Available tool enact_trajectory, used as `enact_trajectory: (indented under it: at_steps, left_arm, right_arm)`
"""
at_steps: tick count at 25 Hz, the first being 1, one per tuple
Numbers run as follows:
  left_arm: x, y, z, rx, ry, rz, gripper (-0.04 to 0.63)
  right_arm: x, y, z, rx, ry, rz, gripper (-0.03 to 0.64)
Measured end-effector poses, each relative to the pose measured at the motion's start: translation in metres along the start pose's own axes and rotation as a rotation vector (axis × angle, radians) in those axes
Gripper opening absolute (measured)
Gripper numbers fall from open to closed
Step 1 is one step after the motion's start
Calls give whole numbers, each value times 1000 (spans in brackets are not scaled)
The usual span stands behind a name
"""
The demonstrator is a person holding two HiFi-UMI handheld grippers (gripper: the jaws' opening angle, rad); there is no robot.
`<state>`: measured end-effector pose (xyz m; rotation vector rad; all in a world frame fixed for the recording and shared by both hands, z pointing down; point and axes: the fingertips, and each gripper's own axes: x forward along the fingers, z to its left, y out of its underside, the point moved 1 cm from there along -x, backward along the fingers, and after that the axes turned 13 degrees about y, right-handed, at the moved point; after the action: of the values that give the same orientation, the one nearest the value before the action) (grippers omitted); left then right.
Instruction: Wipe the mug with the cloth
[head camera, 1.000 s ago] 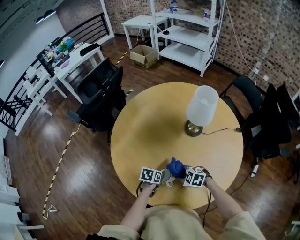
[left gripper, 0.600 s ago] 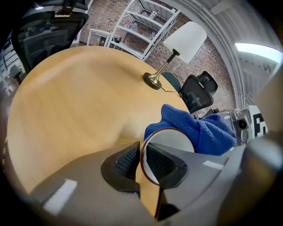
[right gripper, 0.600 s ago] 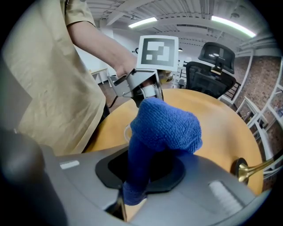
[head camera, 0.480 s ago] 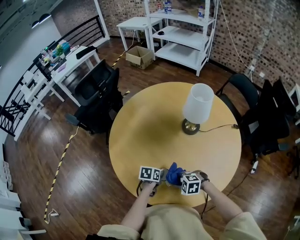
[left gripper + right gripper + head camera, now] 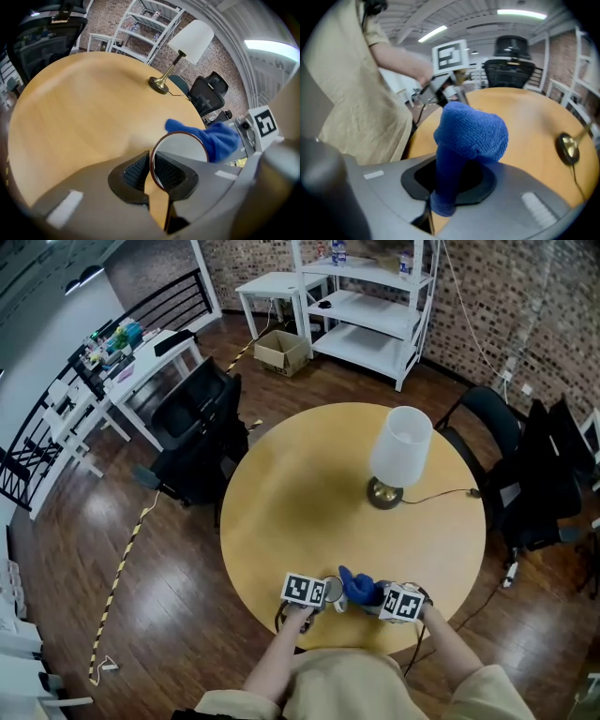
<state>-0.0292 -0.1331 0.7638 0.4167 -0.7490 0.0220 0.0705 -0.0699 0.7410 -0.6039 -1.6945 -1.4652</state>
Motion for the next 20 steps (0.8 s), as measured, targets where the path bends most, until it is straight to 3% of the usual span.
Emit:
enact_trajectory:
  at_steps: [2, 4, 11, 16, 20]
  left_arm:
    - [-1, -2, 2, 10, -1, -1, 28]
    - [-2, -4, 2, 18, 5, -2, 28]
    - [-1, -2, 6, 4, 29, -15, 28]
    - [0, -2, 6, -67, 26, -44, 28]
    - [-2, -4, 5, -81, 2, -45, 28]
  right_arm:
    - [-1, 15, -39, 202, 111, -9, 74]
    - [5, 18, -58, 276, 158, -4, 74]
    - [47, 2, -45, 187, 50, 56, 74]
    - [37, 0, -30, 143, 49, 37, 74]
    - [29, -8, -4, 64, 46, 31, 74]
